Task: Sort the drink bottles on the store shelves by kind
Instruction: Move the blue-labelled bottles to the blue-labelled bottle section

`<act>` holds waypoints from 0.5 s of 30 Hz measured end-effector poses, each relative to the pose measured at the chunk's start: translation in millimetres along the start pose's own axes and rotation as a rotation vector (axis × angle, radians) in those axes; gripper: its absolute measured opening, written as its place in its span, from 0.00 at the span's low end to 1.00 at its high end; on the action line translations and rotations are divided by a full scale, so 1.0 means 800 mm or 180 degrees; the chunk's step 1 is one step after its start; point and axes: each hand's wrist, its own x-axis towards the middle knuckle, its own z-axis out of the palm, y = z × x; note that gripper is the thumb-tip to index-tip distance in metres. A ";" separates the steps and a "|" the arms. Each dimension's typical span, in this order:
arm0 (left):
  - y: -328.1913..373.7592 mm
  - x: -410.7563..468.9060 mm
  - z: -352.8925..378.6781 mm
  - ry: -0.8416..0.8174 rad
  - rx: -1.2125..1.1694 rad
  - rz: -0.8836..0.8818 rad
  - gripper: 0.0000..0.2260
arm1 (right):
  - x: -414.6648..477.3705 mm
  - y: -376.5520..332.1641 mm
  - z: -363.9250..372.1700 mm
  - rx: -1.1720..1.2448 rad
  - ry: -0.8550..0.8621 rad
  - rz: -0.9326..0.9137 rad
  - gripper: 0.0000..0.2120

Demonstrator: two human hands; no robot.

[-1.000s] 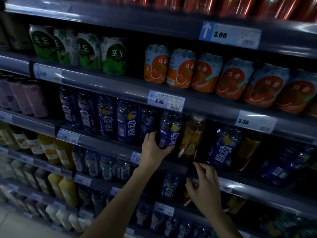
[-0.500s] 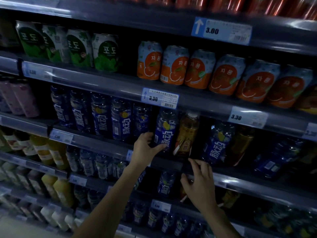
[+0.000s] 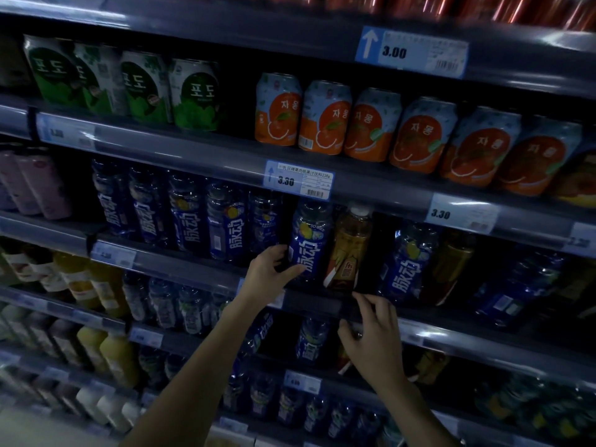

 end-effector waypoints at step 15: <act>-0.002 -0.057 0.022 0.0937 0.0444 0.0580 0.22 | -0.002 -0.002 -0.003 -0.0033 -0.0002 -0.0018 0.28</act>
